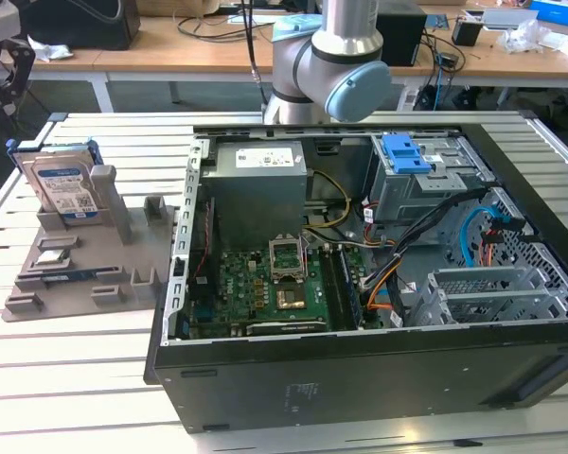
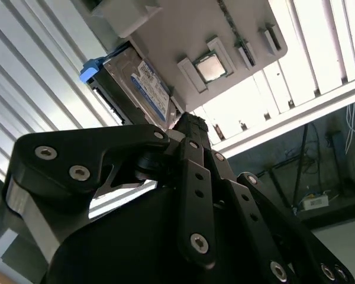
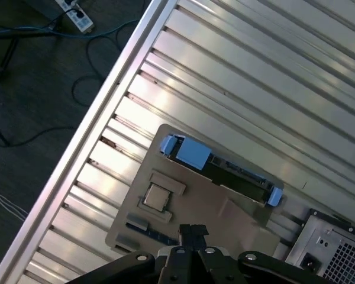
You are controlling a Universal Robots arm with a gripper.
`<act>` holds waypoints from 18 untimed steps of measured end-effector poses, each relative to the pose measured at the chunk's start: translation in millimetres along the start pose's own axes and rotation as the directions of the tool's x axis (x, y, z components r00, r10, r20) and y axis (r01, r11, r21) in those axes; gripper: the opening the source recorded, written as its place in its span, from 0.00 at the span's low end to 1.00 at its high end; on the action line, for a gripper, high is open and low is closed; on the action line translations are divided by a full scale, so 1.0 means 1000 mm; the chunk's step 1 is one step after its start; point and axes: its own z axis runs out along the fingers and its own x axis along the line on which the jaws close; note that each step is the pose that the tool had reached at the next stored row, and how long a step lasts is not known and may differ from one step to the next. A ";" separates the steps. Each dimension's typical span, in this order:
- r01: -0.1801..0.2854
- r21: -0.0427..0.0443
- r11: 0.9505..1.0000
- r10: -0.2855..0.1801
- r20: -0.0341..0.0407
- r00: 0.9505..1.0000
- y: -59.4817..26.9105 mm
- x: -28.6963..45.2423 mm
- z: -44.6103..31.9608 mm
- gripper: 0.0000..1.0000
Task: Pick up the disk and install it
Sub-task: 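Pick up the disk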
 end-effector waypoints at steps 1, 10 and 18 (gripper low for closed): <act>0.020 -0.001 1.000 -0.020 0.000 1.000 0.0000 0.0000 0.0000 0.11; 0.135 -0.004 0.991 -0.135 0.000 0.991 0.0000 0.0000 0.0000 0.11; 0.254 -0.007 0.967 -0.254 0.000 0.967 0.0000 0.0000 0.0000 0.11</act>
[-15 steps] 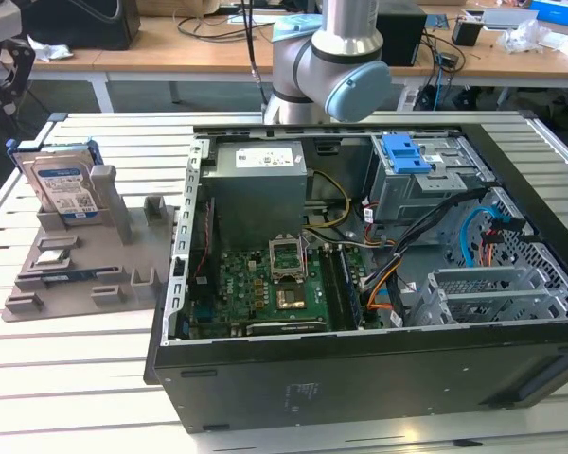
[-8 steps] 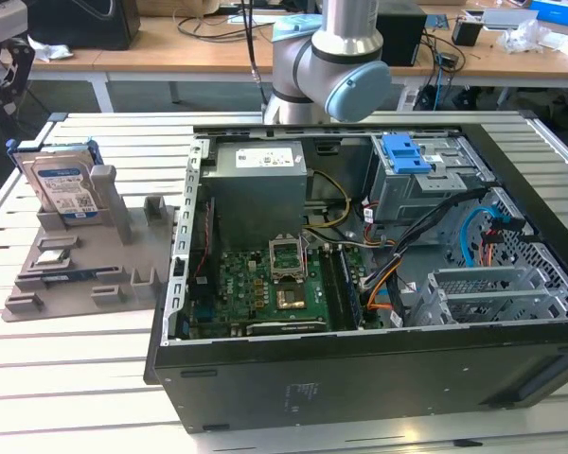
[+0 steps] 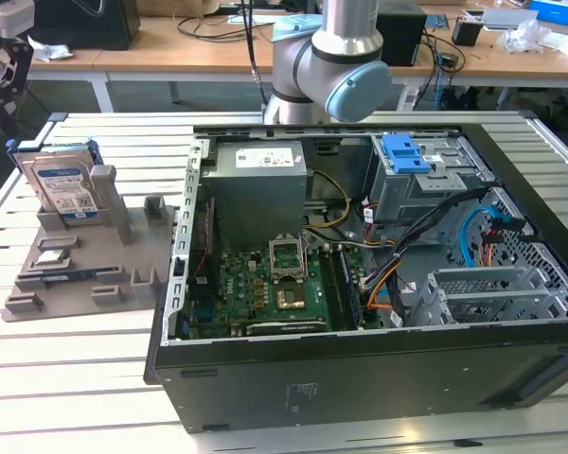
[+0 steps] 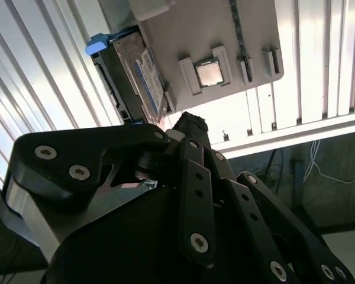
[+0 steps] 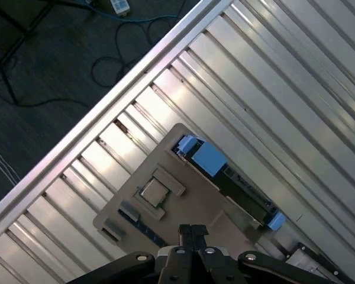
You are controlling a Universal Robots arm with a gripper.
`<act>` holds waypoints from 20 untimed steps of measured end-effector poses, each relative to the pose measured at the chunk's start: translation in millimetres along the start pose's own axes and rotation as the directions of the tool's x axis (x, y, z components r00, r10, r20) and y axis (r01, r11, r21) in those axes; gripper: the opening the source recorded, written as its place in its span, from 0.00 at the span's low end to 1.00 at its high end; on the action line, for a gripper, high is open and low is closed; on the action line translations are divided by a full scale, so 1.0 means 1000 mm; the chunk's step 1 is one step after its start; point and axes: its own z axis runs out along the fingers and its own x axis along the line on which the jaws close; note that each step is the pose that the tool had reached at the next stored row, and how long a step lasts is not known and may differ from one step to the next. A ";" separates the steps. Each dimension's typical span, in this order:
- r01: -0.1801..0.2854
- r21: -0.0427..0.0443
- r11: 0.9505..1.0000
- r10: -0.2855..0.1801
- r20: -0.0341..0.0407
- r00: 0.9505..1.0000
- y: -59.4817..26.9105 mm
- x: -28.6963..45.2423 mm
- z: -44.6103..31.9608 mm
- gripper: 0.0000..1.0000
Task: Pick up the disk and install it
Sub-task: 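Pick up the disk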
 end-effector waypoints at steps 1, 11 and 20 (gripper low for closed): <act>0.008 0.000 1.000 -0.008 0.000 1.000 0.0000 0.0000 0.0000 0.11; 0.106 -0.003 0.994 -0.106 0.000 0.994 0.0000 0.0000 0.0000 0.11; 0.207 -0.005 0.978 -0.207 0.000 0.978 0.0000 0.0000 0.0000 0.11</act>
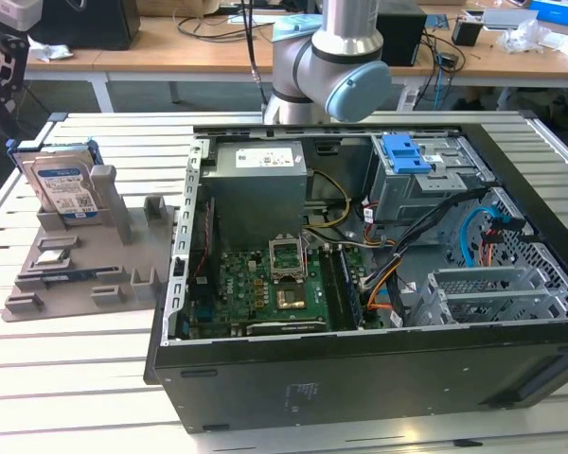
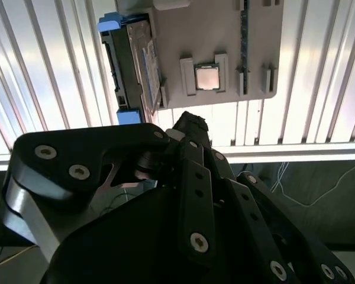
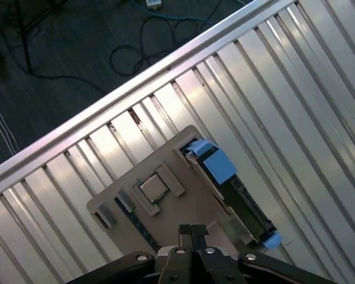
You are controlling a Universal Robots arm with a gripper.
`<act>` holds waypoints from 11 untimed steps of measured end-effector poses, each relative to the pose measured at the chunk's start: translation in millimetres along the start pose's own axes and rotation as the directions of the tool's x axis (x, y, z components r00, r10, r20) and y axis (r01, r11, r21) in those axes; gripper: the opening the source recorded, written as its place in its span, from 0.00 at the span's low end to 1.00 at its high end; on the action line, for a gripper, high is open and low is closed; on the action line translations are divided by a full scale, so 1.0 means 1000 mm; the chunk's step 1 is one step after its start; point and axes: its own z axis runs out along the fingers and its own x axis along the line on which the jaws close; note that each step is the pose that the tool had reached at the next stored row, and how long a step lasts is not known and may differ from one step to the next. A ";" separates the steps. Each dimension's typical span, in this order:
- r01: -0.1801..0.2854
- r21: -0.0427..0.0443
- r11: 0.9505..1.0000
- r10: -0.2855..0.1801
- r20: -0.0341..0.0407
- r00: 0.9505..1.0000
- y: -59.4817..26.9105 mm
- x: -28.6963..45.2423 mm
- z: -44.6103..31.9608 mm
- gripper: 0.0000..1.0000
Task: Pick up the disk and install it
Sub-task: 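Pick up the disk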
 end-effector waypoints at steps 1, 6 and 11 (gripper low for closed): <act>0.010 0.000 1.000 -0.010 0.000 1.000 0.0000 0.0000 0.0000 0.11; 0.072 -0.002 0.997 -0.072 0.000 0.997 0.0000 0.0000 0.0000 0.11; 0.128 -0.003 0.992 -0.128 0.000 0.992 0.0000 0.0000 0.0000 0.11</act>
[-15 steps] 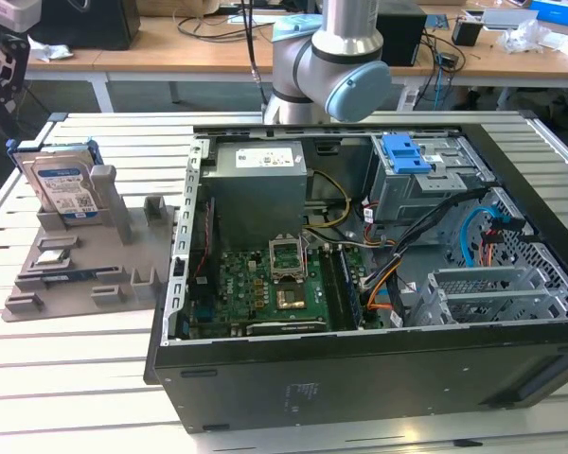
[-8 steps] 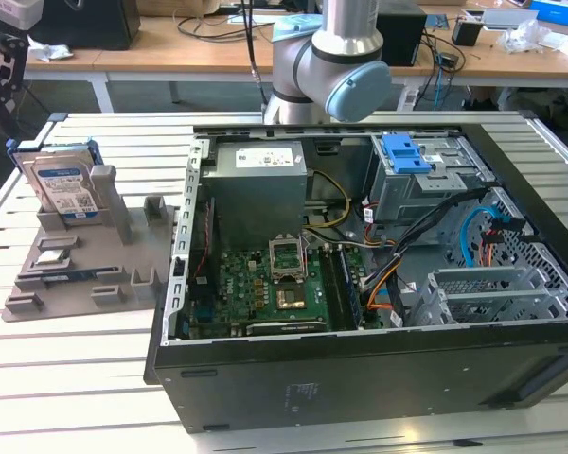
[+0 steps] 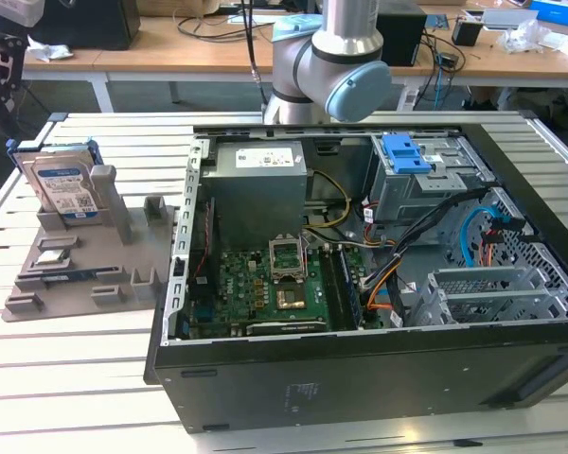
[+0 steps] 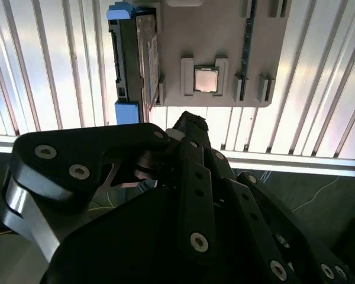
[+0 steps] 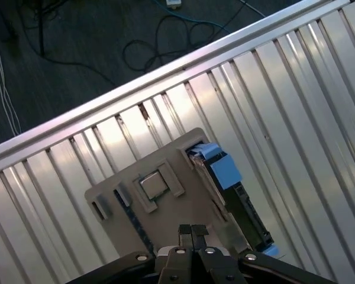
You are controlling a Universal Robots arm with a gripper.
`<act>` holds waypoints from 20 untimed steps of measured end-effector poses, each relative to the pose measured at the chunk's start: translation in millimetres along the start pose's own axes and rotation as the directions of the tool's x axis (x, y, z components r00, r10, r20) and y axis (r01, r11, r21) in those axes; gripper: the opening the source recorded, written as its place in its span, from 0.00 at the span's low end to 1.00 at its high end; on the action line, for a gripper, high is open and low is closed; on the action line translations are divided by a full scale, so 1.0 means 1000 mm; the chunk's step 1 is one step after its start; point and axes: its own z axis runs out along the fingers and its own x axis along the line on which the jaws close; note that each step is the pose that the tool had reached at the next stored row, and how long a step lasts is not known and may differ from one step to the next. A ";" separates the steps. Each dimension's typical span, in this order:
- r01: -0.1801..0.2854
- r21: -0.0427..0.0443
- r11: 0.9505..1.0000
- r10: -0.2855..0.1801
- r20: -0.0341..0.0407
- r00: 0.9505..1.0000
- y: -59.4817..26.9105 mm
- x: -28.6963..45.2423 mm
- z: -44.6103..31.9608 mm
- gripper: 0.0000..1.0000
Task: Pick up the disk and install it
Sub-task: 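Pick up the disk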
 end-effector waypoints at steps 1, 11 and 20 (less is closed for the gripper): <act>0.010 0.000 1.000 -0.010 0.000 1.000 0.0000 0.0000 0.0000 0.11; 0.121 -0.003 0.993 -0.121 0.000 0.993 0.0000 0.0000 0.0000 0.11; 0.231 -0.006 0.973 -0.231 0.000 0.973 0.0000 0.0000 0.0000 0.11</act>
